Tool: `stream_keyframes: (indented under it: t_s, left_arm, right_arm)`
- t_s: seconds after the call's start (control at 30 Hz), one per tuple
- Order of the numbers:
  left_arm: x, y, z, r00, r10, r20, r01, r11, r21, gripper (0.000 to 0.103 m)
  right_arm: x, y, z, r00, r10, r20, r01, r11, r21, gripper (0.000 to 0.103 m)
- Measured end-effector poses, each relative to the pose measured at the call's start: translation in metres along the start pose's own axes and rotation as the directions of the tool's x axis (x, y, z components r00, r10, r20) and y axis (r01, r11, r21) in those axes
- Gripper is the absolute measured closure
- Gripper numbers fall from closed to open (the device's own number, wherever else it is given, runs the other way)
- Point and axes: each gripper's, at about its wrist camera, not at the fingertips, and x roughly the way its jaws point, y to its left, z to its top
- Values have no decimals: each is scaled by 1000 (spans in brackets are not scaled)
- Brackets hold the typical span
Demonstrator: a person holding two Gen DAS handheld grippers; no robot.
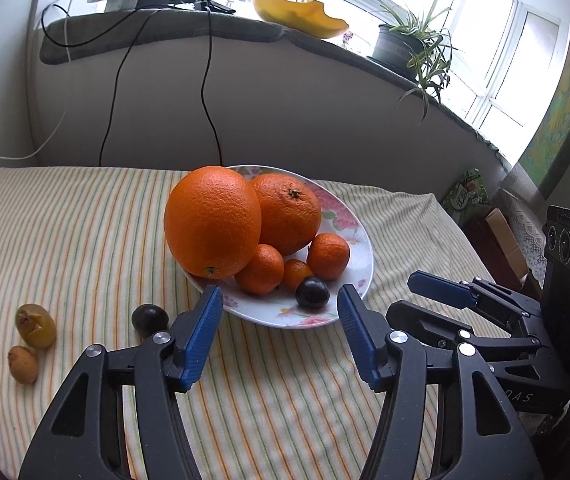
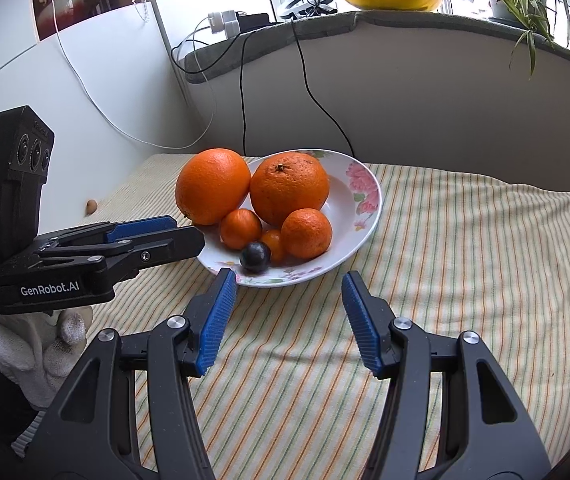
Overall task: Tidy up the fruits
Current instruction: 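Move the open left gripper to a brown kiwi while the right gripper moves to the other plum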
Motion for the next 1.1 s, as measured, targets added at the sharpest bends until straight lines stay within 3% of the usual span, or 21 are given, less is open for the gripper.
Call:
stream_keyframes:
  t_s: [0.07, 0.3, 0.37, 0.5, 0.93, 1.1]
  left_arm:
    - [-2, 0, -1, 1000, 0, 2, 0, 1000, 0, 44]
    - [-7, 4, -4, 1000, 2, 2, -2, 1000, -12, 44]
    - [-9, 7, -6, 1000, 0, -1, 0, 1000, -15, 40]
    - [-14, 13, -12, 1000, 18, 16, -18, 1000, -21, 33]
    - [-43, 56, -32, 994, 108, 15, -106, 990, -87, 33]
    - [-56, 72, -42, 989, 148, 20, -145, 984, -102, 33]
  right_arm:
    - [0, 0, 0, 1000, 0, 1, 0, 1000, -2, 45]
    - [-1, 6, -1, 1000, -7, 5, 7, 1000, -12, 25]
    - [0, 7, -1, 1000, -4, -2, 4, 1000, -14, 22]
    - [1, 11, -3, 1000, -7, -12, 6, 1000, -21, 22]
    - [-6, 26, -1, 997, 32, 71, -31, 999, -9, 22]
    - [-1, 30, 3, 997, 51, 60, -51, 999, -6, 21]
